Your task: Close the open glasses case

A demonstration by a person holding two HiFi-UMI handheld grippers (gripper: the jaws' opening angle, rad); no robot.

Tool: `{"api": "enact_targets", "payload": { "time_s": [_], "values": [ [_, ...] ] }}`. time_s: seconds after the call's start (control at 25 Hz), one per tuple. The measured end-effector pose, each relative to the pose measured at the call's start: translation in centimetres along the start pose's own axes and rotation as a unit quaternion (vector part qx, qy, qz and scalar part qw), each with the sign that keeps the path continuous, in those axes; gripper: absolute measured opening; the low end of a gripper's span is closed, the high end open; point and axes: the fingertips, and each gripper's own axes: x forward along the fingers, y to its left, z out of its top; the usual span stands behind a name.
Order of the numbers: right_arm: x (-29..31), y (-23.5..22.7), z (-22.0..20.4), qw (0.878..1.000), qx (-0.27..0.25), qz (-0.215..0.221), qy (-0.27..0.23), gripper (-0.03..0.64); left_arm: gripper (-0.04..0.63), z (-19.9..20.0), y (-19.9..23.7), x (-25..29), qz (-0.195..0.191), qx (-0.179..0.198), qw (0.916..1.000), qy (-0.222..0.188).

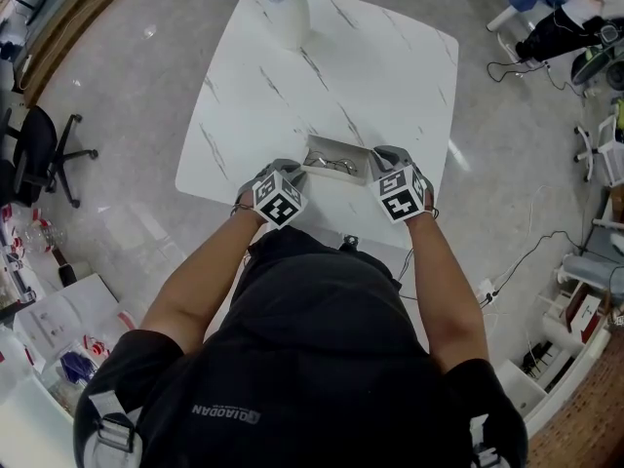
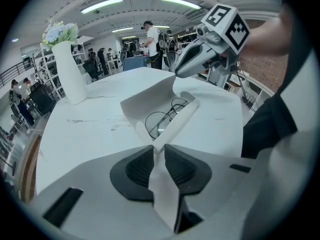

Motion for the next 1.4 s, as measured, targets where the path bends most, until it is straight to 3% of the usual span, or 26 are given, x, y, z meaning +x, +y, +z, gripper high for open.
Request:
{"api": "enact_targets", "payload": {
  "time_s": [1.4],
  "values": [
    [-1.8, 3.3, -1.5, 1.000, 0.003, 0.006, -0.001, 0.026, 0.072, -0.1, -0.1, 0.0, 0.007, -0.001, 1.0000, 0.002]
  ]
}}
